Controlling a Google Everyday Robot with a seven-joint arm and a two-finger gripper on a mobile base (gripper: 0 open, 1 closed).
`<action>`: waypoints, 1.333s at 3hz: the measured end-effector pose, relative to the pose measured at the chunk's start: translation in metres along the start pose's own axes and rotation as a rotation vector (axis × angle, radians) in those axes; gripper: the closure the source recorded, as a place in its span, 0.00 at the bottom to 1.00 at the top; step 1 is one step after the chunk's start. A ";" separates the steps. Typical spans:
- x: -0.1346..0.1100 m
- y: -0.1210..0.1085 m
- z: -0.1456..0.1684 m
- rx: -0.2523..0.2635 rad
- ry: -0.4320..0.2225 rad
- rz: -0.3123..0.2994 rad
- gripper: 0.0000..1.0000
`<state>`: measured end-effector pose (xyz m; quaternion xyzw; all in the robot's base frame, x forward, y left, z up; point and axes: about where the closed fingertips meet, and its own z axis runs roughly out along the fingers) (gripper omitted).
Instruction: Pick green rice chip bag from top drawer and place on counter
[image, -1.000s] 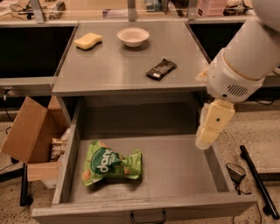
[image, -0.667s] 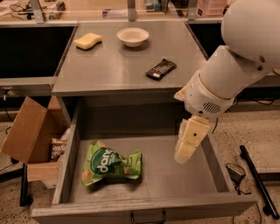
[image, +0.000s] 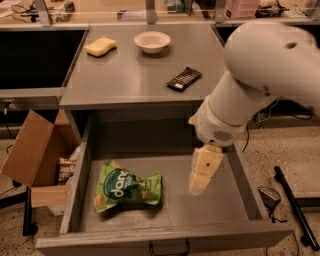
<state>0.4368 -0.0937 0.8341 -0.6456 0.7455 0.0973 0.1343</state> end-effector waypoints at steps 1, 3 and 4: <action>-0.005 0.001 0.063 -0.040 0.052 -0.040 0.00; -0.019 -0.010 0.145 -0.069 0.048 -0.068 0.00; -0.033 -0.014 0.179 -0.086 0.017 -0.081 0.00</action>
Offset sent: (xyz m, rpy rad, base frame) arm 0.0287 0.0648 -0.1547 -0.0833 0.0637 0.0958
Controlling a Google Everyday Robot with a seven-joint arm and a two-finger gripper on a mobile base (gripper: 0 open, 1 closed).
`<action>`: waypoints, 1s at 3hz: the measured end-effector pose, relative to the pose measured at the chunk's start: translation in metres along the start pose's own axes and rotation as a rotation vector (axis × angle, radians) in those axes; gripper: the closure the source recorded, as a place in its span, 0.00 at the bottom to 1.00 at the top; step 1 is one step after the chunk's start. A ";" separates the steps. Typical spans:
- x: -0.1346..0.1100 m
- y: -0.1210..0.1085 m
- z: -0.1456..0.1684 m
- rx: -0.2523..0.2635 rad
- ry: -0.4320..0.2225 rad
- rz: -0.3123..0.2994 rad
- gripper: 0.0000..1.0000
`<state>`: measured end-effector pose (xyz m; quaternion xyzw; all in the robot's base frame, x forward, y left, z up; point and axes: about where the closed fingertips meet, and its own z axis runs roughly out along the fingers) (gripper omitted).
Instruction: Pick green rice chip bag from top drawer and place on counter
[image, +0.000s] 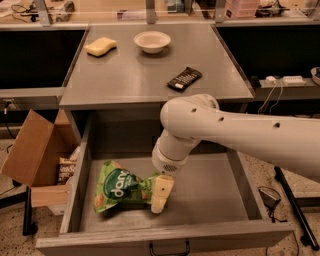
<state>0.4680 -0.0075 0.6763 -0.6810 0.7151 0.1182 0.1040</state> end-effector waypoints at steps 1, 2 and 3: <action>-0.013 -0.005 0.027 -0.027 -0.023 -0.011 0.00; -0.024 -0.005 0.046 -0.061 -0.038 -0.021 0.16; -0.035 -0.003 0.054 -0.098 -0.039 -0.020 0.39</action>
Offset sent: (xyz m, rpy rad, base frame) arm 0.0063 0.0576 -0.0525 0.0637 0.0847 0.0595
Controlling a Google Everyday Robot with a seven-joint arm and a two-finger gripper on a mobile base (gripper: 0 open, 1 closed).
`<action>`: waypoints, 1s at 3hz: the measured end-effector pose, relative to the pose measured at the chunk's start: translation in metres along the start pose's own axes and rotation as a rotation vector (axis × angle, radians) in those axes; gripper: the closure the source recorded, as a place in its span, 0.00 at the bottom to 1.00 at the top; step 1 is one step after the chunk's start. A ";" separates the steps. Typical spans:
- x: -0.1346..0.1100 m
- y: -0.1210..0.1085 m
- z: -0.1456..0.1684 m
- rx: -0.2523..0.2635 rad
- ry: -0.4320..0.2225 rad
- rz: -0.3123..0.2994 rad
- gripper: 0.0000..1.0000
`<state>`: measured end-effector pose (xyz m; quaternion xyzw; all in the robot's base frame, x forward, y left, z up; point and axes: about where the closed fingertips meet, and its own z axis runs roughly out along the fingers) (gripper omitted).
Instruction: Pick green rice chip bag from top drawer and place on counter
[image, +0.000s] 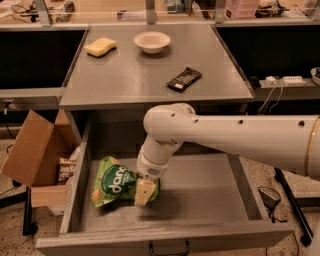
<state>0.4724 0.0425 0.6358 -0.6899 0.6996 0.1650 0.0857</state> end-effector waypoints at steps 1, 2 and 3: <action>-0.007 0.001 -0.004 -0.018 -0.019 0.001 0.62; -0.015 -0.005 -0.053 0.061 -0.094 -0.015 0.93; -0.014 -0.009 -0.104 0.152 -0.158 -0.031 1.00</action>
Offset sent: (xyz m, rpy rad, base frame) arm 0.0197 -0.0161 0.0817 0.1301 -0.1048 -0.0384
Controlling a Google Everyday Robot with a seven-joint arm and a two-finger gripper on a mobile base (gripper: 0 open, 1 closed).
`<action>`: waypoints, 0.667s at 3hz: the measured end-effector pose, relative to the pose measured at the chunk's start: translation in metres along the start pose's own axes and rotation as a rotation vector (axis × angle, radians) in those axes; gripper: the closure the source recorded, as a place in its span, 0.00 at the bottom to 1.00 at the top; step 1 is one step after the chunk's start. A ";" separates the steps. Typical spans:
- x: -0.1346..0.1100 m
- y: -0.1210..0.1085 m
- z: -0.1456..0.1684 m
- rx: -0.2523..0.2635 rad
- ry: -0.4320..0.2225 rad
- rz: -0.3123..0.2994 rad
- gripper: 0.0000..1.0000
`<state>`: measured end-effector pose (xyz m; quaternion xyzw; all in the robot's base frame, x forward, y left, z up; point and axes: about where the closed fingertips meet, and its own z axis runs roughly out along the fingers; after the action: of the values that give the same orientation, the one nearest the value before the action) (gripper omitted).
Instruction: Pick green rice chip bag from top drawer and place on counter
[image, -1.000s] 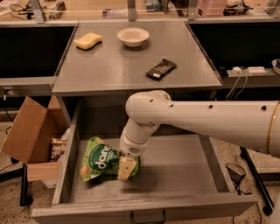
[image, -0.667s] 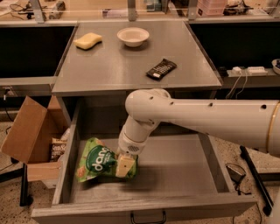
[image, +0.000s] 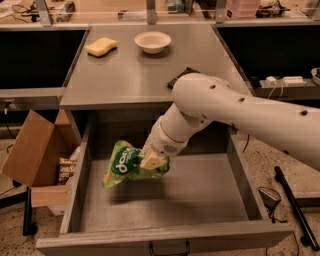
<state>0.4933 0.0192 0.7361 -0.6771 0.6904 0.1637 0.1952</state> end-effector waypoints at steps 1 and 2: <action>-0.006 -0.013 -0.061 0.111 -0.056 -0.038 1.00; -0.008 -0.014 -0.065 0.119 -0.064 -0.046 1.00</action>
Offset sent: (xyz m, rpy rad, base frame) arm 0.0077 -0.0197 0.0459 0.0450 -0.0913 -0.0186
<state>0.5039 -0.0059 0.7967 -0.6744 0.6765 0.1396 0.2608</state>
